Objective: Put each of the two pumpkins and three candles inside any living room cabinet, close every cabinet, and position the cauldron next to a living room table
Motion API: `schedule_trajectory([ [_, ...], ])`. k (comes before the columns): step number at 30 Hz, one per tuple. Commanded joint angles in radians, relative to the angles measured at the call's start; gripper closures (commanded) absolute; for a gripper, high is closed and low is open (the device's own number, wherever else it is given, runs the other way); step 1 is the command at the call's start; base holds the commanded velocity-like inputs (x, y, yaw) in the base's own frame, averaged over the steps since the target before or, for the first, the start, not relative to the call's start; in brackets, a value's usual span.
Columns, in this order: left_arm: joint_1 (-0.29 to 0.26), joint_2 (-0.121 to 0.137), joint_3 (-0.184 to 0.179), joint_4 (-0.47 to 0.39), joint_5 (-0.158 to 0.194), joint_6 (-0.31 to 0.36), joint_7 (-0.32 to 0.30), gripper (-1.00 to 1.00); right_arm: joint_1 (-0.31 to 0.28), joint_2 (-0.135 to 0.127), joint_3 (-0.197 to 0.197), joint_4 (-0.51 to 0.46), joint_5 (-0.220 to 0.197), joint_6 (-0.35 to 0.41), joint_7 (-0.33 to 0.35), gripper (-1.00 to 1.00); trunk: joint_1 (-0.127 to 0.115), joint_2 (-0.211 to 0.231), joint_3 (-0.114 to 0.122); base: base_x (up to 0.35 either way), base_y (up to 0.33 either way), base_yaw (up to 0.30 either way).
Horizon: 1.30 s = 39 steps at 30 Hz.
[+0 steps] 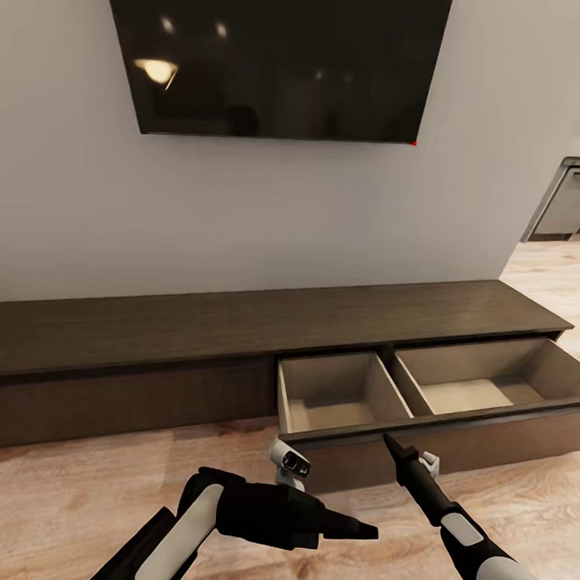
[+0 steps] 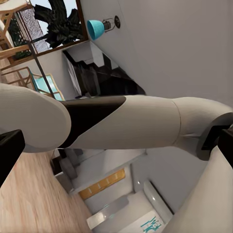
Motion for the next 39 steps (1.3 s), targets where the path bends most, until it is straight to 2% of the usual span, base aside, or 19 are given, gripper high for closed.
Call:
schedule_trajectory([
  [1, -0.001, 0.000, -0.002, 0.001, 0.003, 0.004, -0.001, -1.00, -0.001, 0.048, 0.032, 0.001, -0.009, 0.018, 0.038, 1.00, 0.000, 0.000, -0.001, -0.003, 0.000, 0.000],
  [19, -0.001, 0.001, -0.001, 0.001, 0.003, 0.003, -0.001, -1.00, -0.001, 0.048, 0.032, 0.001, -0.009, 0.018, 0.038, 1.00, 0.000, 0.000, -0.001, -0.038, 0.000, 0.000],
  [20, -0.001, 0.001, -0.001, 0.001, 0.003, 0.003, -0.001, -1.00, -0.001, 0.048, 0.032, 0.000, -0.009, 0.018, 0.039, -1.00, 0.000, 0.000, -0.001, 0.000, 0.000, 0.000],
  [31, -0.001, 0.000, -0.001, 0.001, 0.003, 0.003, -0.001, -1.00, -0.001, 0.048, 0.032, 0.001, -0.009, 0.021, 0.038, -1.00, 0.000, 0.000, -0.001, -0.008, 0.000, 0.000],
  [39, 0.000, 0.000, -0.001, 0.001, 0.003, 0.004, -0.001, -1.00, -0.001, 0.048, 0.032, 0.001, -0.009, 0.022, 0.038, -1.00, 0.000, 0.000, -0.001, -0.148, 0.000, 0.000],
])
